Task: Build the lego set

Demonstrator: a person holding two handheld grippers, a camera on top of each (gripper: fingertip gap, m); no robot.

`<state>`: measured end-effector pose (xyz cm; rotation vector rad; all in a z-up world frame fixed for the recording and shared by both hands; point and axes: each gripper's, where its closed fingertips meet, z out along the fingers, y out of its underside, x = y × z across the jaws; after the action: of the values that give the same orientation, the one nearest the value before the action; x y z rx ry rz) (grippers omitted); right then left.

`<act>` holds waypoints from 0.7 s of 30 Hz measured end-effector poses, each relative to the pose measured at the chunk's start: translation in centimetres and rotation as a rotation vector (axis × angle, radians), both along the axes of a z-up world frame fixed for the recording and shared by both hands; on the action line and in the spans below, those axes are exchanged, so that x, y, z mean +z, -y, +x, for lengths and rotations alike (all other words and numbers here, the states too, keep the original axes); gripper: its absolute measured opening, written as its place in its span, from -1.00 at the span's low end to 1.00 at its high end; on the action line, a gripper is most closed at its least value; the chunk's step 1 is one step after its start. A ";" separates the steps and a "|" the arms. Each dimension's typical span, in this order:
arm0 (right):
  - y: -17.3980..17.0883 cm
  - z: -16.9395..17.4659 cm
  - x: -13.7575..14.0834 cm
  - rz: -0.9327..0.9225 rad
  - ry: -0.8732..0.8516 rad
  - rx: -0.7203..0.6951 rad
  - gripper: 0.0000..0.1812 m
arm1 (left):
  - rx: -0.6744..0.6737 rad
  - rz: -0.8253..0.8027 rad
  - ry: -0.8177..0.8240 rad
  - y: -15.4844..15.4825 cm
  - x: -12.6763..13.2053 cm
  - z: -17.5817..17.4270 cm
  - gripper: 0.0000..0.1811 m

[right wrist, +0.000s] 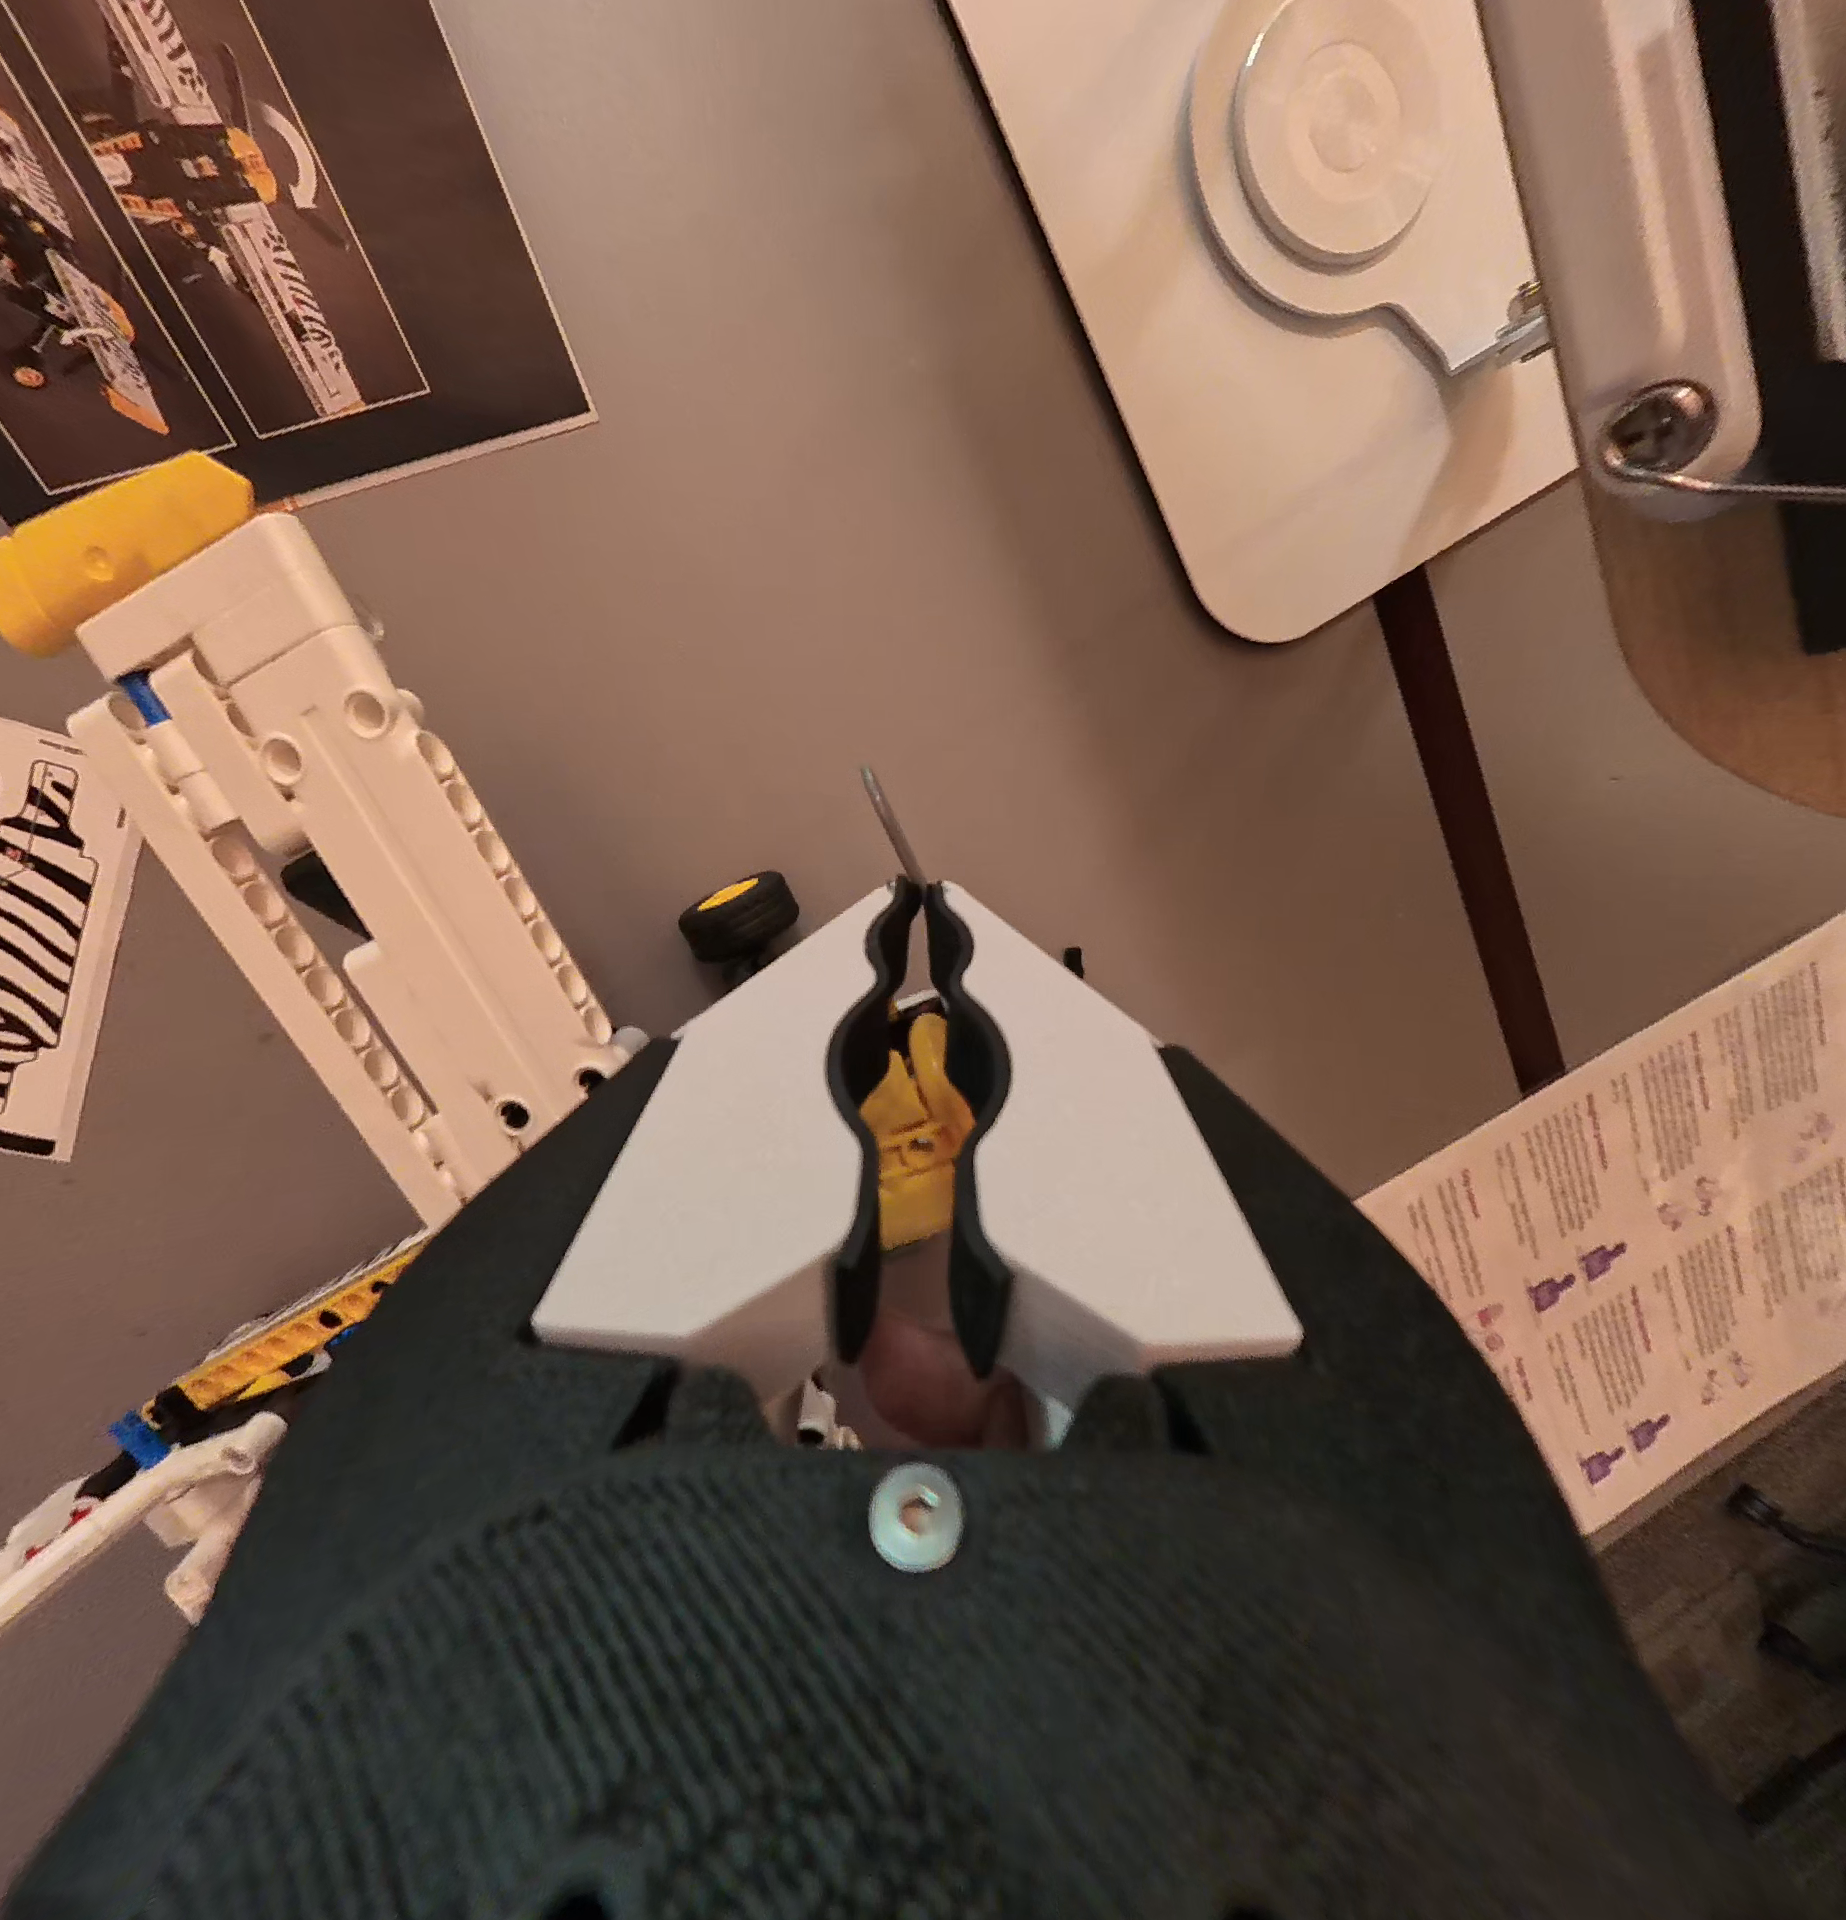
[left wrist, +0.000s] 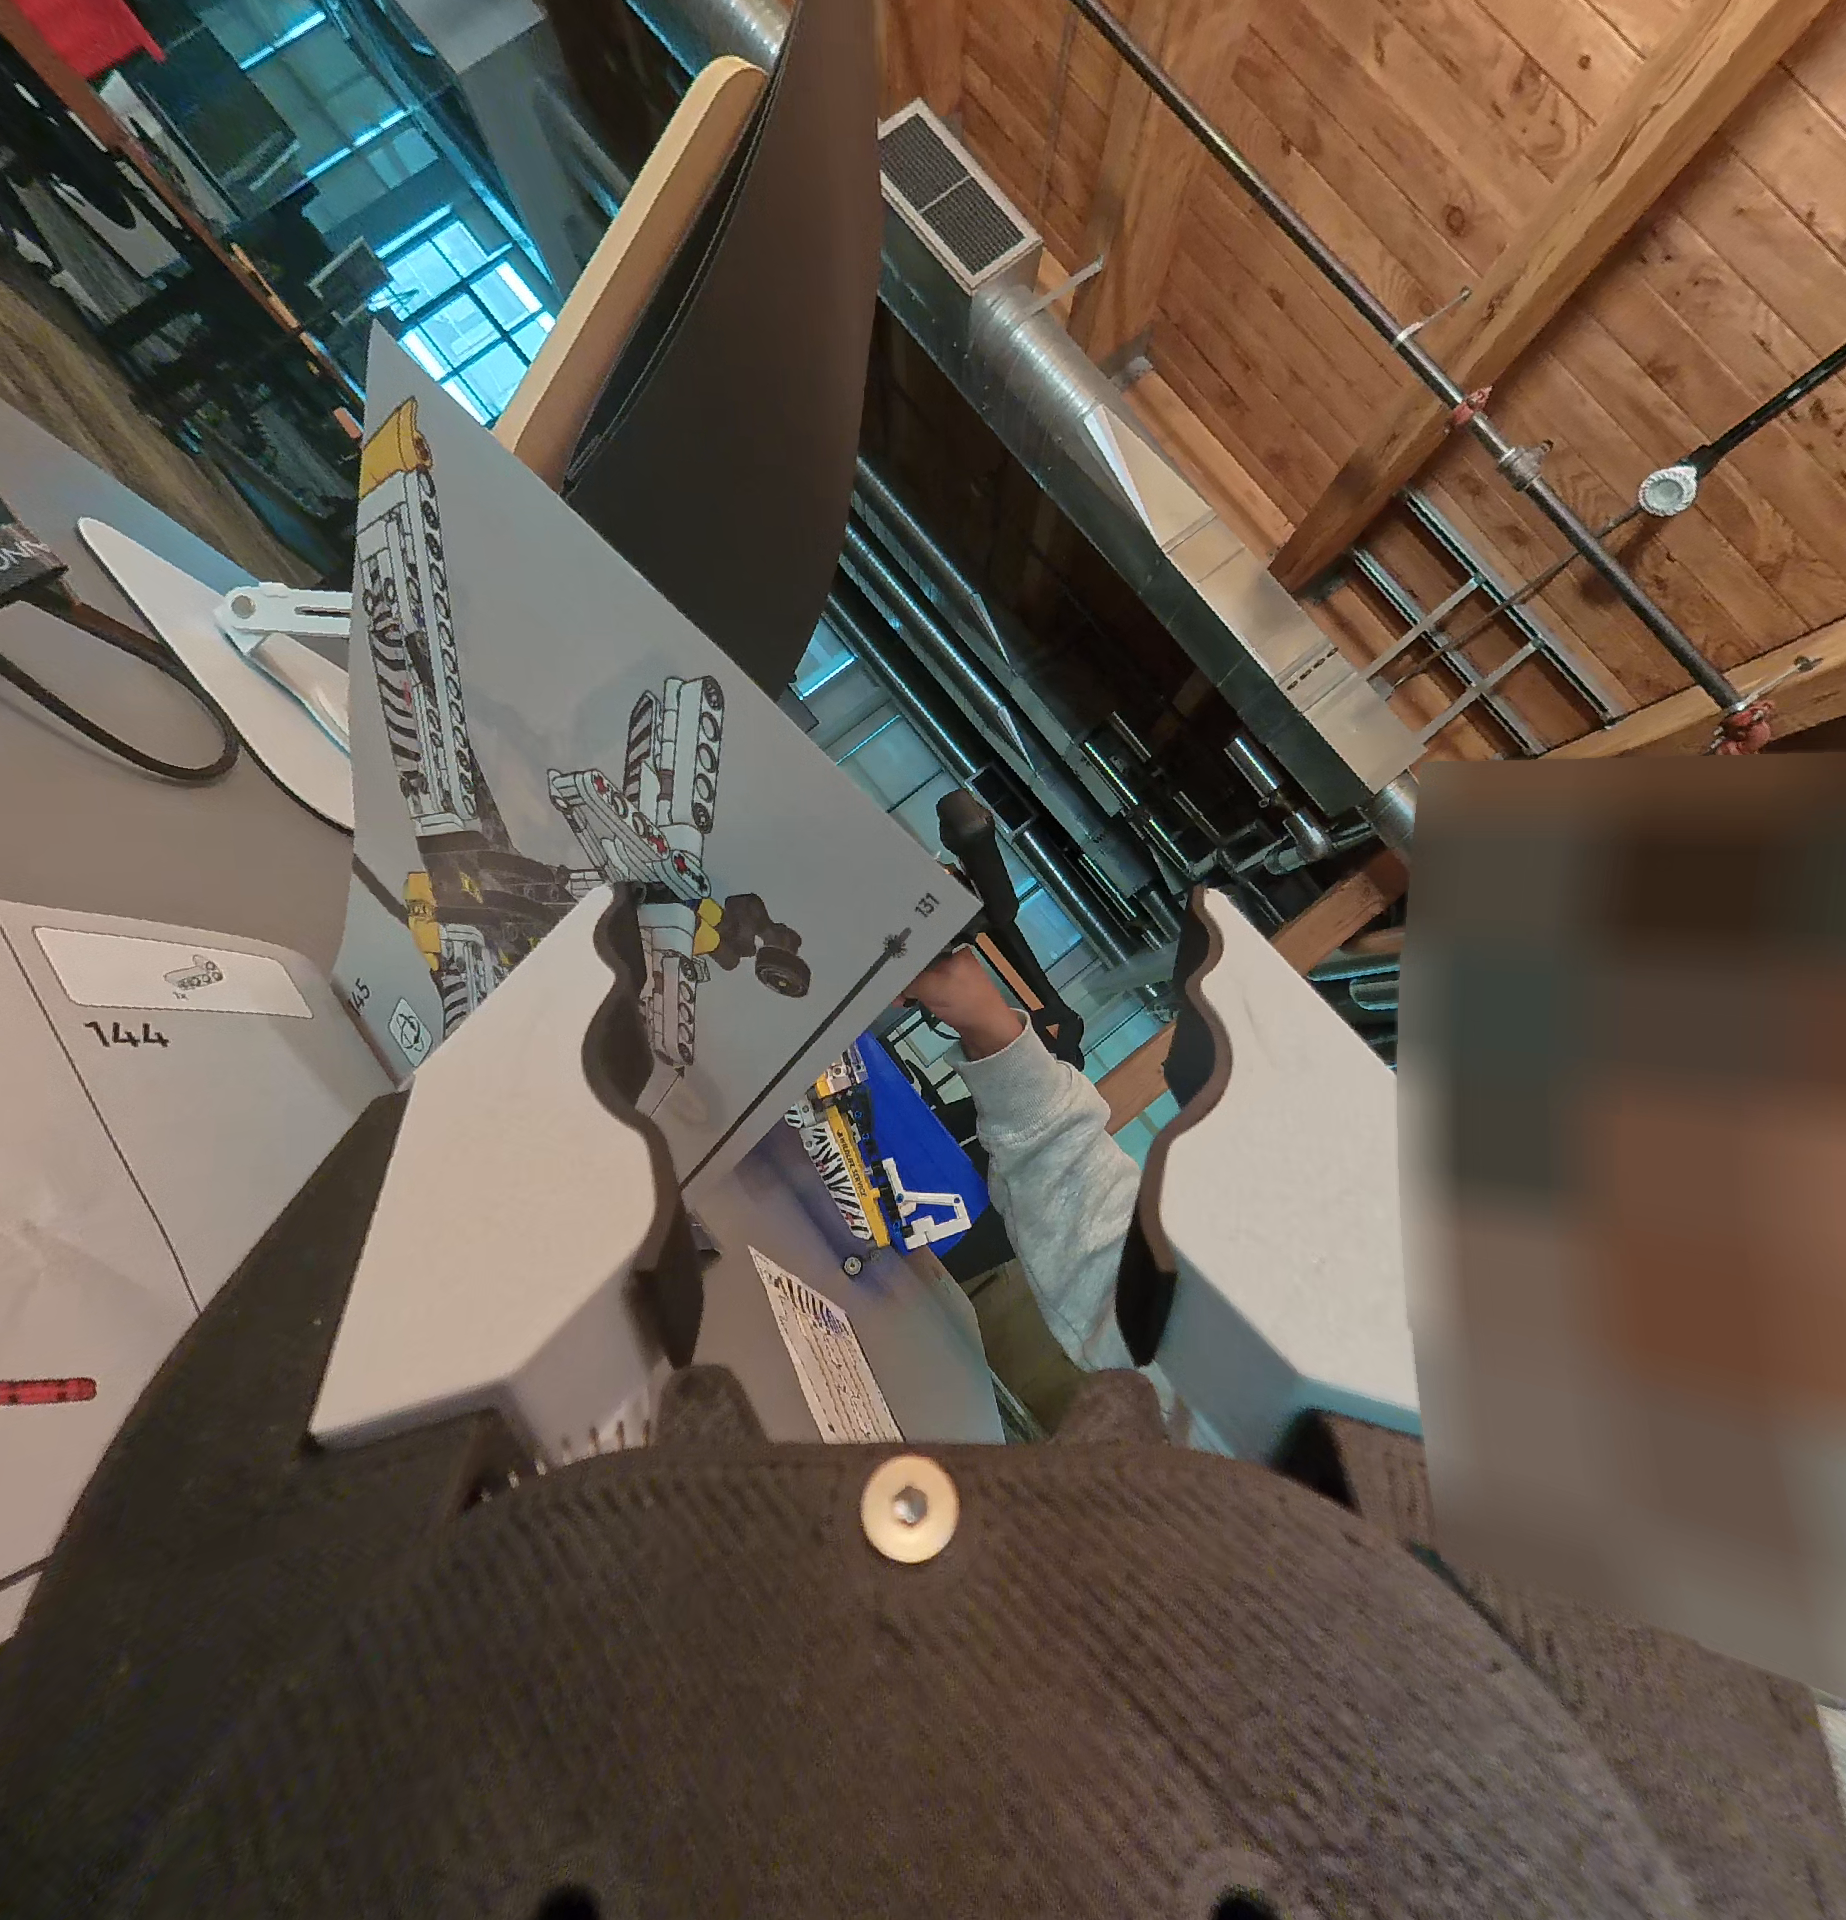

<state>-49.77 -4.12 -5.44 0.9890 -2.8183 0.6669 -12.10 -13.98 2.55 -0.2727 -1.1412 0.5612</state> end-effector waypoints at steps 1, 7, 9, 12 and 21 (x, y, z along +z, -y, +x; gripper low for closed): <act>0.0 0.0 0.0 0.000 -0.001 0.000 -0.98 | 0.001 0.000 0.000 0.0 0.0 0.0 0.13; 0.1 -0.1 -0.1 0.002 -0.003 -0.002 -0.98 | 0.000 0.000 -0.001 0.0 0.0 0.0 0.13; 0.1 -0.1 -0.2 0.003 -0.002 -0.003 -0.98 | 0.000 0.000 -0.001 0.0 0.0 0.0 0.13; 0.2 -0.1 -0.2 0.005 0.001 -0.006 -0.99 | 0.000 0.000 -0.001 0.0 0.0 0.0 0.13; 0.4 -0.2 -0.2 -0.001 0.006 -0.010 -0.98 | 0.000 -0.001 -0.002 0.0 0.1 0.0 0.13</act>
<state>-50.00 -4.49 -5.67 0.9736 -2.8264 0.6713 -12.10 -13.95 2.62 -0.2729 -1.1391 0.5614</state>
